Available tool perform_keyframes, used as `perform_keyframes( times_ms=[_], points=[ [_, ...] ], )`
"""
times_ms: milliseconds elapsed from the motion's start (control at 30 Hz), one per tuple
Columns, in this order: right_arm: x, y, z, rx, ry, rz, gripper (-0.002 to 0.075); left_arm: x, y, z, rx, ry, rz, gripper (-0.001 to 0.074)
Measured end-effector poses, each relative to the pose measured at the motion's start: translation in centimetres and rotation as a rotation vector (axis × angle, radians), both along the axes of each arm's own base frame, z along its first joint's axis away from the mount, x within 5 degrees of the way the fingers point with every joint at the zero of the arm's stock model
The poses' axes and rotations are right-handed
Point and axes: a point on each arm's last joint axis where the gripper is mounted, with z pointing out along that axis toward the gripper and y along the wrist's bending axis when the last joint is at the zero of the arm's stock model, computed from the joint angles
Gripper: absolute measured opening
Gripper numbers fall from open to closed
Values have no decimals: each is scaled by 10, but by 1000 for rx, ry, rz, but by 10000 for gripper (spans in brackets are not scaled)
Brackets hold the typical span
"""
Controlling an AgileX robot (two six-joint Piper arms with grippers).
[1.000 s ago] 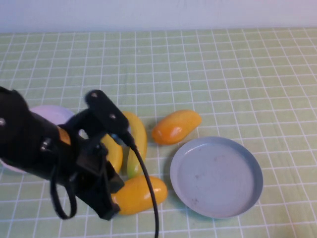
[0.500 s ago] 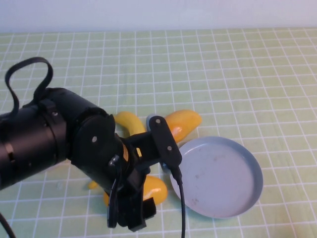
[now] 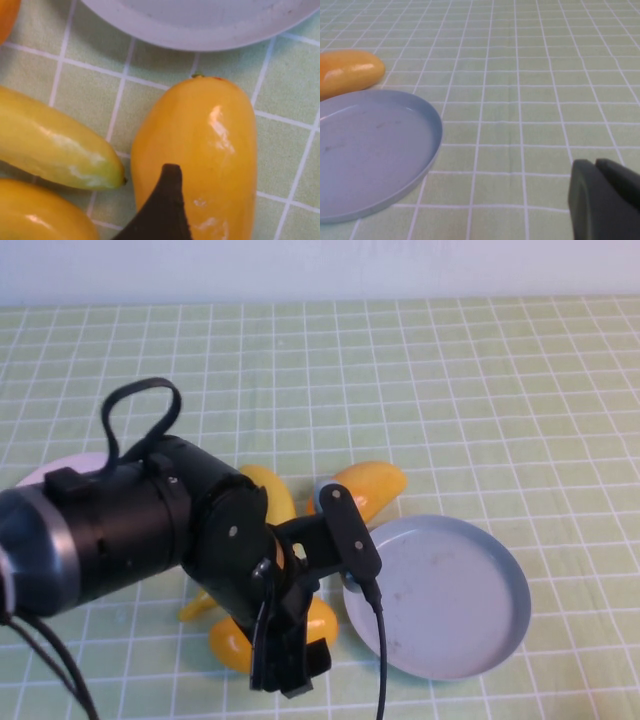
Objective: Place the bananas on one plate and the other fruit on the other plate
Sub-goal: Put one type of fruit in the left plate
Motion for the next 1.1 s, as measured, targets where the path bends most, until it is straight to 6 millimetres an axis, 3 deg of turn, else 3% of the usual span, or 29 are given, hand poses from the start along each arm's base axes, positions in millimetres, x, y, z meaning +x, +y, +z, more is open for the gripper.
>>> perform_keyframes(
  times_ms=[667,967,1100],
  points=[
    [0,0,0,0,0,0,-17,15,-9,-41,94,24,-18,668],
    [0,0,0,0,0,0,-17,17,-9,-48,118,23,-29,666],
    [0,0,0,0,0,0,-17,17,-9,-49,119,25,-27,565]
  ],
)
